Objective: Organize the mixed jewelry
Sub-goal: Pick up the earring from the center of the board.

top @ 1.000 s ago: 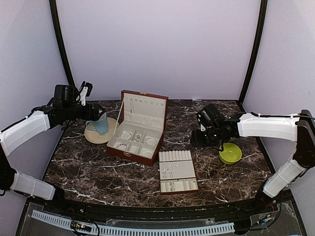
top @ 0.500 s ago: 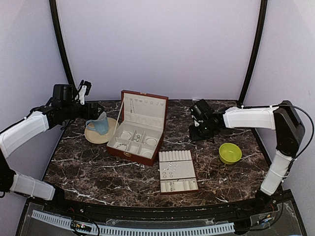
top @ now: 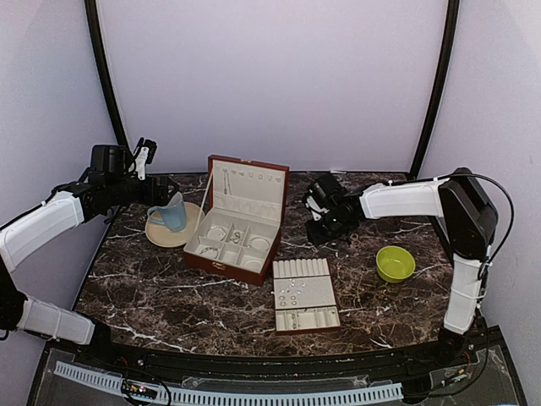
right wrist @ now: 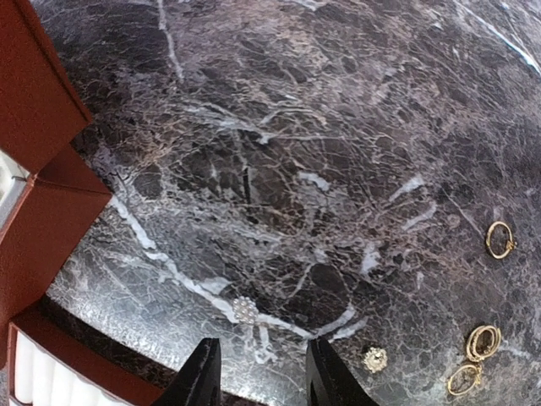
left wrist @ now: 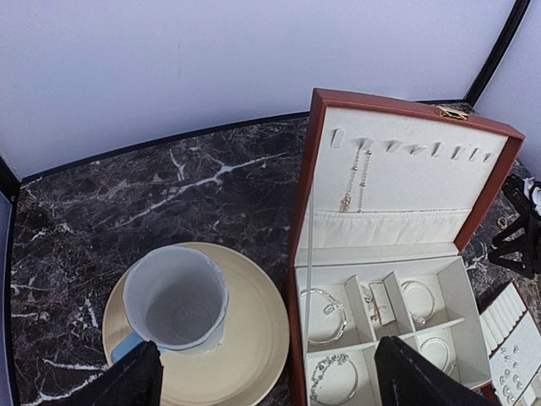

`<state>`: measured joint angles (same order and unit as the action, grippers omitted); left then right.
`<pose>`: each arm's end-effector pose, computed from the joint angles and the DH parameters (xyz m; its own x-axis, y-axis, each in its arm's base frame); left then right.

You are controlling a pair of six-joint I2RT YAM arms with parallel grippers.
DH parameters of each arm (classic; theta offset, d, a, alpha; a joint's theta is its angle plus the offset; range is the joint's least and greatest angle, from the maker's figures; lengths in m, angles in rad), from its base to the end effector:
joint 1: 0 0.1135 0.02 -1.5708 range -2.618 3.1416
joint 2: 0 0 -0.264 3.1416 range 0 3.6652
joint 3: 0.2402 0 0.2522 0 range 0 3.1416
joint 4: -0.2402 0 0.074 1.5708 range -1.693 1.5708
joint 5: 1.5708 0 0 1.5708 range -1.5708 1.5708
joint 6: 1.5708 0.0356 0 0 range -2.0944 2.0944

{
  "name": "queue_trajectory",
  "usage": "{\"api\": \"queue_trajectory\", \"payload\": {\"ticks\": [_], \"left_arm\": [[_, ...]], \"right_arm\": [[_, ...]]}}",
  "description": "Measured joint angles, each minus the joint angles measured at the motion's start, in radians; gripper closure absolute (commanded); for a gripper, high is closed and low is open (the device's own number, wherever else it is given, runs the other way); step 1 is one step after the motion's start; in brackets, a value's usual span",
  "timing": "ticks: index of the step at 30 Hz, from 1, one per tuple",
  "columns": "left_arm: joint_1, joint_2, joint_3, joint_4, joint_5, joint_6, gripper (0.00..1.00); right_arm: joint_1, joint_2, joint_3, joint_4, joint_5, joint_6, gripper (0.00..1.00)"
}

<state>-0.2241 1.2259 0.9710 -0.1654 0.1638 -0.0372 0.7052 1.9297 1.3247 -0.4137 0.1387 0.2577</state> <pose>0.2742 -0.0685 0.3137 -0.4111 0.0561 -0.9099 0.3494 0.9316 -0.1004 0.3121 0.2592 0.1777 -0.7765 -0.3295 -0.5372 -0.4021 0.9154 0.0198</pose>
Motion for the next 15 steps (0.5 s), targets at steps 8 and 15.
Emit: {"api": "queue_trajectory", "payload": {"ticks": [8,15], "left_arm": [[0.0,0.0,0.0,0.0,0.001,0.0,0.1],[0.0,0.0,0.0,0.0,0.001,0.0,0.1]], "right_arm": [[0.008,0.059,0.037,0.02,-0.007,-0.064,0.7],[0.008,0.089,0.039,0.025,-0.006,-0.09,0.73]]}}
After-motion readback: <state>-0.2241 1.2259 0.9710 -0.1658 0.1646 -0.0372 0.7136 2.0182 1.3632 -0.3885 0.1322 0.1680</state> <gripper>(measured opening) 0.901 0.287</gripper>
